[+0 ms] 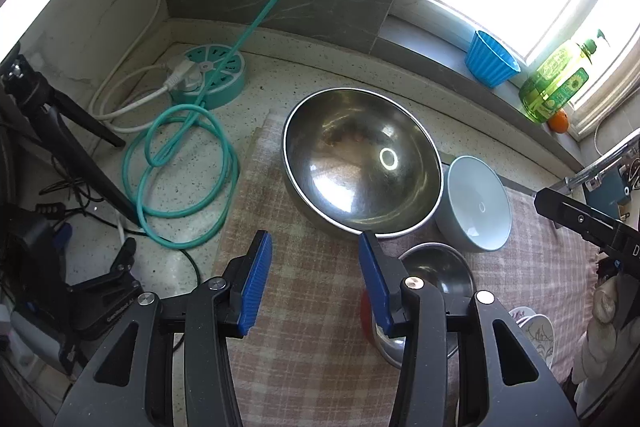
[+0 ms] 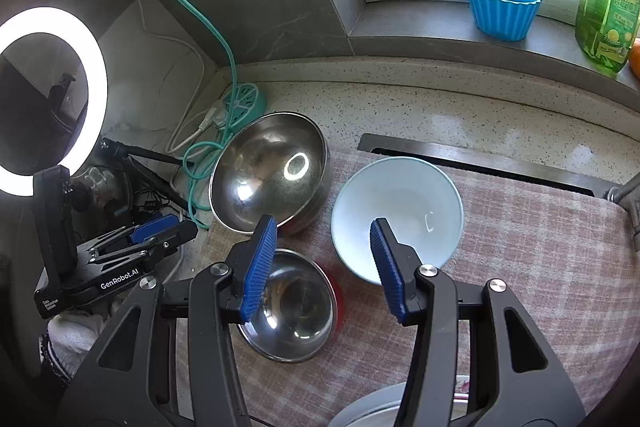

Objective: Organize plates and bowls
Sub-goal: 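Move the right gripper over to the rim of the large steel bowl, then close the right gripper on the rim of the large steel bowl, then lift the large steel bowl and carry it toward the plate stack, then lower the steel bowl onto the cloth beside the plates and open the right gripper, then move the right gripper to the red-bottomed steel bowl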

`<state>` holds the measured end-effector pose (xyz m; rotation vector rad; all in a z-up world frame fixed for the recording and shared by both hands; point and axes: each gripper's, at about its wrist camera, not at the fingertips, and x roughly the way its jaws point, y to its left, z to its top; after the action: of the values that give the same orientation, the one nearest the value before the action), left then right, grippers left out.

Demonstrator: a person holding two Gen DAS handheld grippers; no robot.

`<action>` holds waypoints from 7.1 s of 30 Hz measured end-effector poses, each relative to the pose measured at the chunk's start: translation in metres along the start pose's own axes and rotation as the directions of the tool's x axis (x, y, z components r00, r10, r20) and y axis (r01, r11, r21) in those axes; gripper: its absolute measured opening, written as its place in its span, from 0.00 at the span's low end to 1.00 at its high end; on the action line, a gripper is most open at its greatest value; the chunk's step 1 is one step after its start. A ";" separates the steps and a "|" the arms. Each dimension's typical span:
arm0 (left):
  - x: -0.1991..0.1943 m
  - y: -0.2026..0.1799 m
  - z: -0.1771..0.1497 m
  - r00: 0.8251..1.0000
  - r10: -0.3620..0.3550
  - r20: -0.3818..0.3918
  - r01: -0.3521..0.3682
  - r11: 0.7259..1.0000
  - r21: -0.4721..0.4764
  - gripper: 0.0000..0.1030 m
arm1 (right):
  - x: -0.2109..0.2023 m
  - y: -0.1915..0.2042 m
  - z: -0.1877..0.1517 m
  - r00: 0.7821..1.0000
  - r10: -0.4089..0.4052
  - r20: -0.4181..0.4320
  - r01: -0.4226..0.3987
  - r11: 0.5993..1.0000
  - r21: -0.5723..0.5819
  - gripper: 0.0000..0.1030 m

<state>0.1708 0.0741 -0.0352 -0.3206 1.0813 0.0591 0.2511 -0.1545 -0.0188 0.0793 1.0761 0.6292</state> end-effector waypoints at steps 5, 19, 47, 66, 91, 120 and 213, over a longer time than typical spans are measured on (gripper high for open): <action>0.012 0.005 0.009 1.000 -0.017 -0.015 0.017 1.000 -0.016 0.42 | 0.027 0.004 0.016 1.000 -0.016 -0.019 0.016 1.000 -0.010 0.49; 0.033 0.020 0.027 0.998 -0.040 -0.044 0.036 0.997 -0.070 0.42 | 0.069 0.002 0.043 0.998 -0.012 -0.062 0.009 0.999 -0.033 0.44; 0.061 0.017 0.033 0.997 -0.044 -0.070 0.042 0.999 -0.021 0.17 | 0.127 0.007 0.058 0.985 -0.063 -0.159 0.050 0.995 -0.084 0.13; 0.060 0.017 0.033 0.998 -0.035 -0.060 0.034 0.999 -0.019 0.16 | 0.126 0.011 0.056 0.985 -0.099 -0.143 0.085 0.991 -0.100 0.08; 0.028 0.014 0.032 1.000 -0.027 0.006 0.027 1.000 0.000 0.16 | 0.090 0.021 0.052 0.993 -0.061 -0.101 0.051 0.994 -0.098 0.08; -0.014 -0.070 0.009 0.993 -0.108 0.050 0.100 0.985 0.140 0.16 | -0.025 -0.028 0.018 0.996 -0.094 -0.001 0.094 0.995 -0.022 0.09; 0.002 -0.211 -0.052 0.983 -0.169 -0.074 0.185 0.896 0.403 0.24 | -0.145 -0.188 -0.113 0.952 -0.302 0.046 0.272 0.907 0.320 0.49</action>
<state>0.1695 -0.1419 -0.0111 -0.0396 1.0682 -0.3357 0.1923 -0.4108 -0.0258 0.2176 1.0627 0.1833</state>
